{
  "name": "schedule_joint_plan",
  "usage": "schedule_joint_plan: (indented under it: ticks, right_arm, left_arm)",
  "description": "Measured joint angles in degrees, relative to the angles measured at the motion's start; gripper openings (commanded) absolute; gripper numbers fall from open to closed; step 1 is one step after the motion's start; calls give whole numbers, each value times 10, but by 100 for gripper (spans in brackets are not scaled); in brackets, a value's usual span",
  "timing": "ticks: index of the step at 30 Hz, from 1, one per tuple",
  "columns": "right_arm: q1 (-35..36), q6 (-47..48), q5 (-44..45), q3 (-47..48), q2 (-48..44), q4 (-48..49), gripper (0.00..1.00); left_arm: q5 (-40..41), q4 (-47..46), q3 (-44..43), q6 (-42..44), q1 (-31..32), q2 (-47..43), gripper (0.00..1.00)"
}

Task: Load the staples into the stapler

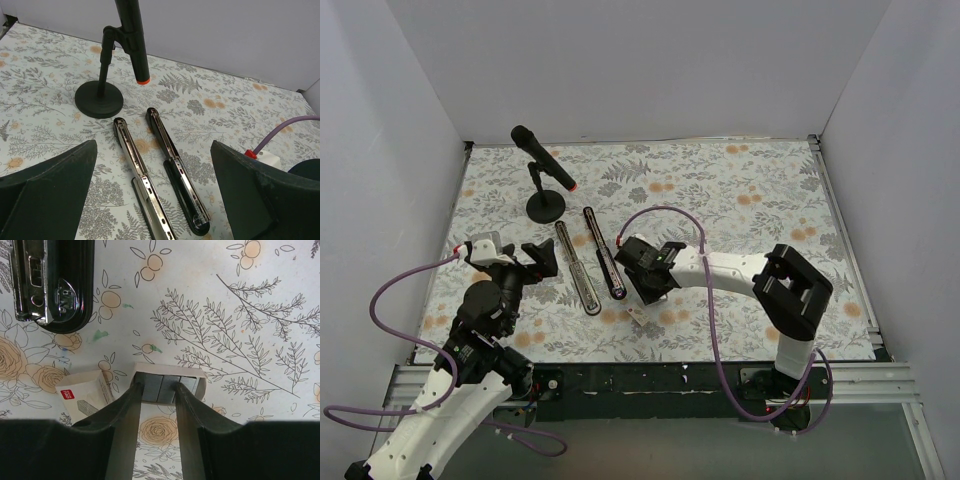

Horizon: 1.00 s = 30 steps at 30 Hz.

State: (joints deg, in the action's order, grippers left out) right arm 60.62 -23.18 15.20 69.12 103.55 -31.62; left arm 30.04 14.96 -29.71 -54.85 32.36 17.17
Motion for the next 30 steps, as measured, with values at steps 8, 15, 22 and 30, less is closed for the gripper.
schedule_joint_plan:
  ticks: [8,15,22,30]
  right_arm:
    - [8,1,21,9,10,-4,40]
    - [17,24,32,21,19,-17,34]
    - [19,50,47,24,19,-36,26]
    - [19,68,67,24,18,-49,28]
  left_arm:
    - [-6,0,0,0,-1,4,98]
    - [-10,0,0,0,-4,11,98]
    - [-13,0,0,0,-5,14,98]
    - [-14,0,0,0,-7,14,98]
